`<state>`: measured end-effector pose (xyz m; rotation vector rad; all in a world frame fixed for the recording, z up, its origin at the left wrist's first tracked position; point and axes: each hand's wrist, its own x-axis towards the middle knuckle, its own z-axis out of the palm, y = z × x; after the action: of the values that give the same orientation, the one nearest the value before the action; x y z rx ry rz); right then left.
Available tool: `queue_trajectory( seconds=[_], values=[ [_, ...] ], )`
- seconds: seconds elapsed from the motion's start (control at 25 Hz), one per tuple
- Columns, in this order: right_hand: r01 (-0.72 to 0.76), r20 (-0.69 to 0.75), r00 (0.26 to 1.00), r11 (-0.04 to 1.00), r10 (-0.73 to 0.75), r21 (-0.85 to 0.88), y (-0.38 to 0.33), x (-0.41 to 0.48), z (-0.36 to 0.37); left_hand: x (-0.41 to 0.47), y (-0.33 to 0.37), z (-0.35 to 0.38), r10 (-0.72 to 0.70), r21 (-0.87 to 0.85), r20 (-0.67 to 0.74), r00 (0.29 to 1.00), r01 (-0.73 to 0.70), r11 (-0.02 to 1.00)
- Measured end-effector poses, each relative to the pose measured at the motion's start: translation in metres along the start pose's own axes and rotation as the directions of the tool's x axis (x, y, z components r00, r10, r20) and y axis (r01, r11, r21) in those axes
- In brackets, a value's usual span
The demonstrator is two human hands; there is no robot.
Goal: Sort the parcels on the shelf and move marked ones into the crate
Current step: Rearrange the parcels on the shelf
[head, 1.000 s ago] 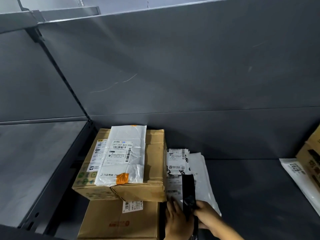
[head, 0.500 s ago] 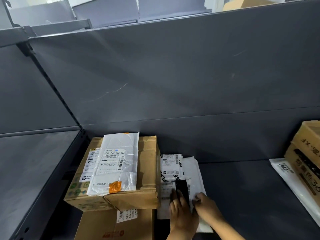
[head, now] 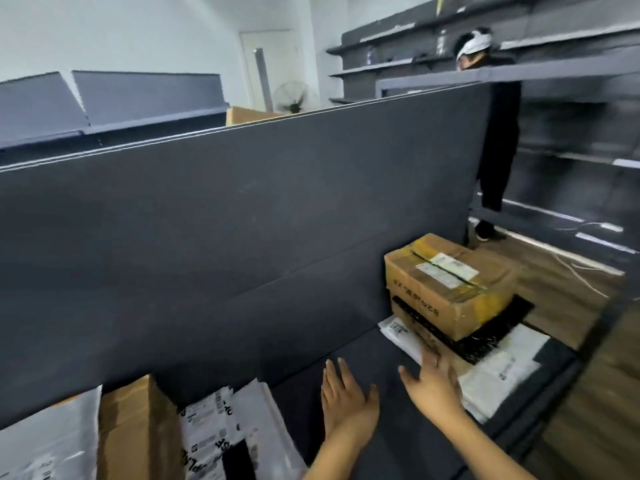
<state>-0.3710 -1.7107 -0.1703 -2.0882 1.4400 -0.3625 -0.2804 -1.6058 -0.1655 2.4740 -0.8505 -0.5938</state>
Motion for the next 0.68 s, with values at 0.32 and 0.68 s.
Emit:
queue_trajectory(
  seconds=[0.32, 0.68],
  values=[
    [-0.203, -0.130, 0.966, 0.966, 0.225, 0.159, 0.092, 0.018, -0.079, 0.008, 0.102, 0.044, 0.231, -0.014, 0.156, 0.960, -0.231, 0.973],
    [-0.140, -0.038, 0.976, 0.751, 0.214, 0.645, 0.085, 0.105, -0.129, 0.033, 0.151, 0.040, 0.313, -0.270, 0.130, 0.941, -0.270, 0.924]
  ],
)
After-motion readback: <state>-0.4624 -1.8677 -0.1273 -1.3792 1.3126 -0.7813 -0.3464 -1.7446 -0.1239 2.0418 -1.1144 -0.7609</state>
